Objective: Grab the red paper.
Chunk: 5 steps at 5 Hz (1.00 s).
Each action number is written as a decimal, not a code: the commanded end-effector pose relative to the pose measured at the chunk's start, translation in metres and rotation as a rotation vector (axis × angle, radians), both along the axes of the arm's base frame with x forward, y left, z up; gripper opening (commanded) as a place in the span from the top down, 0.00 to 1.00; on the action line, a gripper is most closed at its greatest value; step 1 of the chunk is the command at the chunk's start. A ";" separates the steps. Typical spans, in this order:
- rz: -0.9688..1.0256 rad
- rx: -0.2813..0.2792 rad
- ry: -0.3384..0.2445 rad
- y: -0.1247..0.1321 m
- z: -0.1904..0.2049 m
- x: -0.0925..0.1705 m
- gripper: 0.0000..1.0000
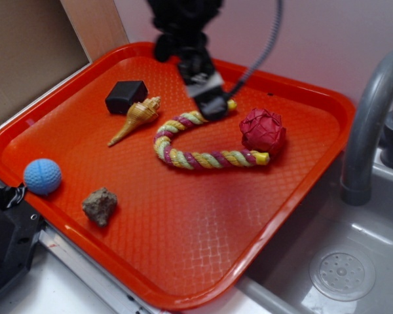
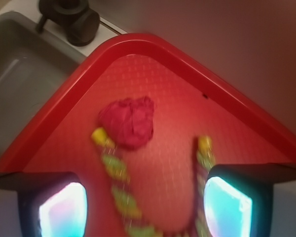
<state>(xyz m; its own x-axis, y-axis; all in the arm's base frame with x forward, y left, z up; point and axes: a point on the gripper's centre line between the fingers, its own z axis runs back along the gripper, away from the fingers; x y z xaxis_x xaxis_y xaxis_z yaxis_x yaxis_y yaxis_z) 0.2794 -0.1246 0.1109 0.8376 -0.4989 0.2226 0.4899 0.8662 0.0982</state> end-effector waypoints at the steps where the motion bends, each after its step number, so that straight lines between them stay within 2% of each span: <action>1: -0.005 0.046 0.023 -0.015 -0.026 0.033 0.00; 2: -0.028 0.062 0.071 -0.018 -0.045 0.035 0.00; 4: -0.053 0.058 0.164 -0.021 -0.077 0.035 0.00; 5: -0.075 0.057 0.180 -0.024 -0.085 0.039 0.00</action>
<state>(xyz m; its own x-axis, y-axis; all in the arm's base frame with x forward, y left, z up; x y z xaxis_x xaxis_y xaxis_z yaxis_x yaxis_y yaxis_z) 0.3221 -0.1473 0.0206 0.8256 -0.5634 0.0314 0.5622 0.8260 0.0408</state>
